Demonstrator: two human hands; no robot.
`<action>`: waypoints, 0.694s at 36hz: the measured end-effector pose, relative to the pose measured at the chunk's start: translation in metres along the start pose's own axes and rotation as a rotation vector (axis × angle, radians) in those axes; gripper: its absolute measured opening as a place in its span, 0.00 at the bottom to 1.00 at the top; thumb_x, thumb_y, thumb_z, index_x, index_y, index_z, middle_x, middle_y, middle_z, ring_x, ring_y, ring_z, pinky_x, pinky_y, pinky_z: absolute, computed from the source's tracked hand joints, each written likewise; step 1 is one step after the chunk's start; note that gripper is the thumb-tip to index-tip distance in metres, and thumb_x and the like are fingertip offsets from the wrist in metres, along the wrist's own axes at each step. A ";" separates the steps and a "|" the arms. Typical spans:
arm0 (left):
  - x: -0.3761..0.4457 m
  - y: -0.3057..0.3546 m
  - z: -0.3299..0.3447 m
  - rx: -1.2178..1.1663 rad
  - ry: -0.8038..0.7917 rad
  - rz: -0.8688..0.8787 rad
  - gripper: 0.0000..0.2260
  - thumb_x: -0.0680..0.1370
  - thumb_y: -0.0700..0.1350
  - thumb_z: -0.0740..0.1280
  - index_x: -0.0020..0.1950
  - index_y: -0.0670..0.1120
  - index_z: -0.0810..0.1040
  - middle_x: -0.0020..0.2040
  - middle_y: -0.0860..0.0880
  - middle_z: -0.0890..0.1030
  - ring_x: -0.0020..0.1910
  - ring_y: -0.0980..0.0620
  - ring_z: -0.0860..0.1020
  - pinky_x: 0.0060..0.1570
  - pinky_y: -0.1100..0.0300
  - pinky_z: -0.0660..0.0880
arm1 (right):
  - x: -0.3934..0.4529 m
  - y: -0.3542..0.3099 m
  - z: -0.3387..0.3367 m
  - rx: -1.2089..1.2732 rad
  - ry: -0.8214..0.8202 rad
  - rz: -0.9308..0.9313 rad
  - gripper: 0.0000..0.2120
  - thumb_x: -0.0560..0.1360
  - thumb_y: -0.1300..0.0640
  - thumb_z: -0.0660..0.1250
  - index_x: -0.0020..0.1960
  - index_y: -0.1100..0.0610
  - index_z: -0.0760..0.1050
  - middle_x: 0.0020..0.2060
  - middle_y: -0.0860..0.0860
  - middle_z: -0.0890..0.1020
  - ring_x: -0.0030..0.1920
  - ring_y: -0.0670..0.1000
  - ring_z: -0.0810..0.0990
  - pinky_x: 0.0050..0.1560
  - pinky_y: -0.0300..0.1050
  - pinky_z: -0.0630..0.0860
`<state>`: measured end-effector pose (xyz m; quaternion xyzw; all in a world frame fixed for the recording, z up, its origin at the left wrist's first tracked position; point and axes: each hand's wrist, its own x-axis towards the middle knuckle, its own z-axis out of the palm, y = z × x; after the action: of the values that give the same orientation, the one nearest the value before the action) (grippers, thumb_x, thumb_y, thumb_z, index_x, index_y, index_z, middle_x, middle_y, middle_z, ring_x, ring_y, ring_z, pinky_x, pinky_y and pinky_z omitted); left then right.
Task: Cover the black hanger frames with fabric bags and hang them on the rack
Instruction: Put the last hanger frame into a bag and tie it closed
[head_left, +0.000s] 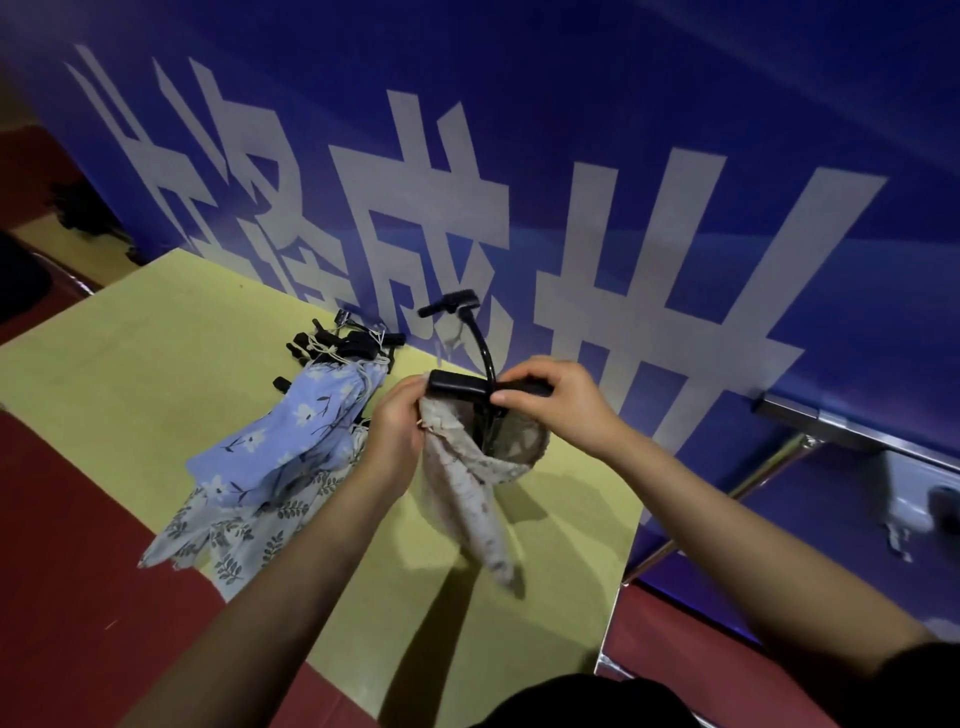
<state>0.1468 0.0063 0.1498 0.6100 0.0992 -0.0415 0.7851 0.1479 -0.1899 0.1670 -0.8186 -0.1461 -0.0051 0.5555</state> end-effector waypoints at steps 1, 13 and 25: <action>-0.001 0.001 0.001 -0.004 0.006 -0.007 0.12 0.82 0.40 0.56 0.46 0.41 0.78 0.43 0.45 0.83 0.43 0.51 0.82 0.46 0.58 0.76 | 0.000 0.000 -0.001 -0.007 -0.013 -0.003 0.05 0.71 0.55 0.75 0.44 0.46 0.81 0.41 0.42 0.82 0.44 0.41 0.80 0.47 0.33 0.74; -0.003 0.004 0.007 0.501 0.093 0.128 0.10 0.83 0.42 0.55 0.41 0.47 0.69 0.39 0.47 0.69 0.37 0.51 0.67 0.37 0.56 0.62 | -0.001 0.003 -0.007 -0.080 -0.124 0.062 0.04 0.70 0.54 0.75 0.45 0.51 0.83 0.38 0.42 0.83 0.40 0.39 0.80 0.42 0.31 0.73; 0.003 -0.003 0.003 0.718 0.212 0.221 0.12 0.82 0.50 0.58 0.41 0.45 0.65 0.35 0.50 0.67 0.35 0.50 0.67 0.36 0.54 0.63 | -0.004 0.014 0.021 0.153 0.110 0.201 0.23 0.85 0.50 0.47 0.52 0.54 0.81 0.44 0.53 0.82 0.39 0.43 0.76 0.37 0.35 0.70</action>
<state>0.1494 0.0024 0.1474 0.8538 0.0924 0.0745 0.5069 0.1447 -0.1763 0.1453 -0.7827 -0.0327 0.0166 0.6213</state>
